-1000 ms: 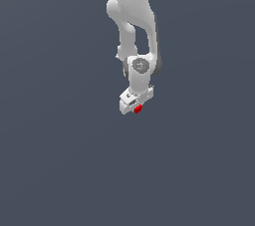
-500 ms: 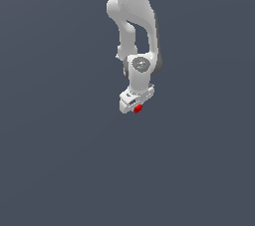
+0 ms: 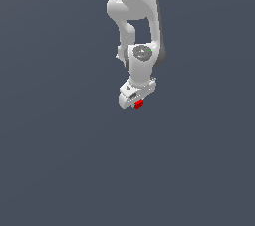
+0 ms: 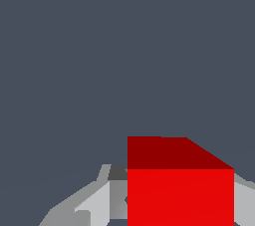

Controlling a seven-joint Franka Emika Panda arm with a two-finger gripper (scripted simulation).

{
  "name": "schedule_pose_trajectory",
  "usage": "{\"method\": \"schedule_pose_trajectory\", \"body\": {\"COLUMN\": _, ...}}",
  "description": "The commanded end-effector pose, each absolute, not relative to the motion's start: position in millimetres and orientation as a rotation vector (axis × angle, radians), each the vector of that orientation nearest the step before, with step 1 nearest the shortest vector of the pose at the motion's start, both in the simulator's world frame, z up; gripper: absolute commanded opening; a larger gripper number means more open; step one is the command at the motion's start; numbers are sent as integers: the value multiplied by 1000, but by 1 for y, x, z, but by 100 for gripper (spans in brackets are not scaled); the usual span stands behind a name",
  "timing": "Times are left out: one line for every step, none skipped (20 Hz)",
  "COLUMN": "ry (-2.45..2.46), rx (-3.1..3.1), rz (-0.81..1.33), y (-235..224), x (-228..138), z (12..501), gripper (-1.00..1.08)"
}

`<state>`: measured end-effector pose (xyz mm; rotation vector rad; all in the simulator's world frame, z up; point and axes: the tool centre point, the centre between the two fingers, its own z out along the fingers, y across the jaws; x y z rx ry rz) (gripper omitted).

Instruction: Pick up the red cube and move it to a goal position.

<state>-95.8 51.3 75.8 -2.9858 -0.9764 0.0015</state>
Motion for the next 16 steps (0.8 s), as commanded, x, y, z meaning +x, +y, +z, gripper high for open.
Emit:
{"method": "schedule_pose_trajectory", "body": {"ry": -977, "rx": -2986, "rz": 0, "y": 52, "x": -94, "z": 96, "gripper": -100}}
{"method": "schedule_pose_trajectory", "body": {"ry": -977, "rx": -2986, "rz": 0, "y": 52, "x": -93, "z": 106, "gripper": -100}}
{"method": "schedule_pose_trajectory", "body": {"ry": -977, "rx": -2986, "rz": 0, "y": 52, "x": -93, "z": 115, "gripper": -100}}
{"method": "schedule_pose_trajectory", "body": {"ry": -978, "rx": -2985, "rz": 0, "y": 53, "x": -92, "z": 125, "gripper": -100}}
{"method": "schedule_pose_trajectory", "body": {"ry": -978, "rx": -2985, "rz": 0, "y": 53, "x": -91, "z": 136, "gripper": -100}}
{"method": "schedule_pose_trajectory", "body": {"ry": -978, "rx": -2985, "rz": 0, "y": 53, "x": -90, "z": 146, "gripper": -100}}
{"method": "schedule_pose_trajectory", "body": {"ry": -978, "rx": -2984, "rz": 0, "y": 53, "x": -89, "z": 157, "gripper": -100}}
{"method": "schedule_pose_trajectory", "body": {"ry": -978, "rx": -2984, "rz": 0, "y": 54, "x": -88, "z": 167, "gripper": -100}}
{"method": "schedule_pose_trajectory", "body": {"ry": -978, "rx": -2984, "rz": 0, "y": 54, "x": -87, "z": 178, "gripper": -100}}
{"method": "schedule_pose_trajectory", "body": {"ry": -979, "rx": -2984, "rz": 0, "y": 54, "x": -86, "z": 188, "gripper": -100}}
{"method": "schedule_pose_trajectory", "body": {"ry": -979, "rx": -2984, "rz": 0, "y": 55, "x": -86, "z": 198, "gripper": -100}}
{"method": "schedule_pose_trajectory", "body": {"ry": -979, "rx": -2984, "rz": 0, "y": 55, "x": -85, "z": 209, "gripper": -100}}
{"method": "schedule_pose_trajectory", "body": {"ry": -979, "rx": -2984, "rz": 0, "y": 55, "x": -84, "z": 219, "gripper": -100}}
{"method": "schedule_pose_trajectory", "body": {"ry": -979, "rx": -2983, "rz": -1, "y": 55, "x": -83, "z": 229, "gripper": -100}}
{"method": "schedule_pose_trajectory", "body": {"ry": -979, "rx": -2983, "rz": -1, "y": 55, "x": -82, "z": 239, "gripper": -100}}
{"method": "schedule_pose_trajectory", "body": {"ry": -979, "rx": -2983, "rz": -1, "y": 56, "x": -81, "z": 250, "gripper": -100}}
